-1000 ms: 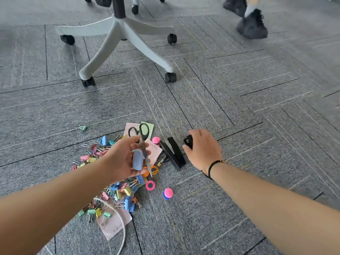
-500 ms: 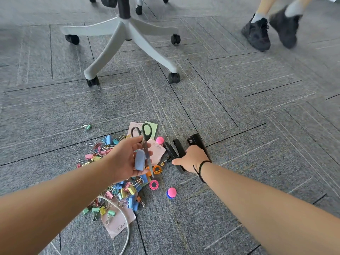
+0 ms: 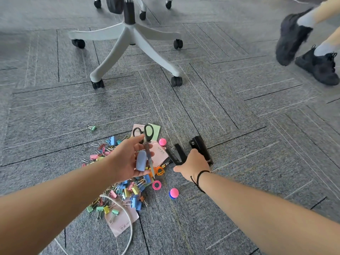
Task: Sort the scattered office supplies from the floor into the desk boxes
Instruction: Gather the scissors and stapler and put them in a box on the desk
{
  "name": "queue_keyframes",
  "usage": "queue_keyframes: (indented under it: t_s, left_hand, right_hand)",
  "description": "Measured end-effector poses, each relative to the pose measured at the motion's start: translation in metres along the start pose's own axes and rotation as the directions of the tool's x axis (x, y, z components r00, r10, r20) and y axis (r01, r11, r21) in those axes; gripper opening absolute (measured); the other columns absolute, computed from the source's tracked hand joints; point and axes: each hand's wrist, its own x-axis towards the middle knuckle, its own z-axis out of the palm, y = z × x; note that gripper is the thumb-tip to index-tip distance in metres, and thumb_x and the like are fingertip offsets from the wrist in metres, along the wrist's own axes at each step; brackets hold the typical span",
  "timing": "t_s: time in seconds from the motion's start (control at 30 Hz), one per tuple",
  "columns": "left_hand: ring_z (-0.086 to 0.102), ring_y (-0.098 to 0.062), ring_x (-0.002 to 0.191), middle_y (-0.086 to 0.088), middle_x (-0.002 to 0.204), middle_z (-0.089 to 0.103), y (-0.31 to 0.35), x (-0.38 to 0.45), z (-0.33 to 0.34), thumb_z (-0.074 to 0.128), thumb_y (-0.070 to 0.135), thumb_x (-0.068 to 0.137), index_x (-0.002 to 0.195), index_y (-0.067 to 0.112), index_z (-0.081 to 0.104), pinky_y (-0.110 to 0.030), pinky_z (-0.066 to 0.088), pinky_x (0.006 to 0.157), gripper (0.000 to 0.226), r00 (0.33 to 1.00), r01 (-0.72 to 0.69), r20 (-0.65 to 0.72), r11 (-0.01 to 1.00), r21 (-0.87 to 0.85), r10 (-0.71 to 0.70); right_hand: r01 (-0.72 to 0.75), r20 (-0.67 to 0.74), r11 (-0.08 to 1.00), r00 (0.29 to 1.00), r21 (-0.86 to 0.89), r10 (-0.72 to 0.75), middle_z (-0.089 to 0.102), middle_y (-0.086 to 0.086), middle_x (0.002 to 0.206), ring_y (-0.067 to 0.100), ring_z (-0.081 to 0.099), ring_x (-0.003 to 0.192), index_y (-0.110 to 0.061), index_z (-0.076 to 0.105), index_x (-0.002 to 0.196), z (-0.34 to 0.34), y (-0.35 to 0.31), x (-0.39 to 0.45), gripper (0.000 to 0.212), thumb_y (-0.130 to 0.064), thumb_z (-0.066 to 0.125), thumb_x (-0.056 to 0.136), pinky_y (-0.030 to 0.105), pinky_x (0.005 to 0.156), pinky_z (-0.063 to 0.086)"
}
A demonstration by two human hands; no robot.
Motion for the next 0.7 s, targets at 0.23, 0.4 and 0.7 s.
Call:
queue_keyframes:
  t_s: [0.23,0.4,0.7]
  left_hand:
    - [0.057,-0.029,0.096,-0.013,0.109,0.064,-0.002,-0.002,0.001,0.051,0.051,0.096,0.11,0.012,0.067,-0.048,0.048,0.092,0.044,1.0,0.003,-0.012,1.0,0.018,-0.002]
    - [0.059,-0.028,0.094,-0.012,0.107,0.065,-0.004,0.002,0.003,0.052,0.053,0.096,0.11,0.013,0.067,-0.047,0.049,0.089,0.046,1.0,0.002,-0.002,0.999,0.04,-0.002]
    - [0.058,-0.029,0.094,-0.012,0.106,0.067,-0.007,0.004,0.001,0.056,0.055,0.092,0.107,0.014,0.068,-0.048,0.046,0.092,0.046,1.0,0.025,0.008,0.999,0.02,-0.025]
  right_hand:
    - [0.156,0.002,0.987,0.988,-0.042,-0.156,0.062,-0.005,0.08,0.02,0.062,0.075,-0.018,0.059,0.094,-0.011,0.011,0.003,0.041,-0.051,0.077,0.076,0.032,0.066,0.051]
    - [0.125,-0.202,0.932,0.958,-0.341,-0.202,0.059,-0.002,0.094,0.023,0.06,0.078,-0.019,0.051,0.097,-0.024,0.03,0.001,0.053,-0.067,0.066,0.081,0.033,0.064,0.05]
    - [0.005,-0.12,0.997,0.993,-0.082,-0.015,0.057,-0.001,0.114,0.024,0.062,0.103,-0.024,0.05,0.121,-0.02,0.055,0.024,0.092,-0.068,0.08,0.045,0.044,0.085,0.057]
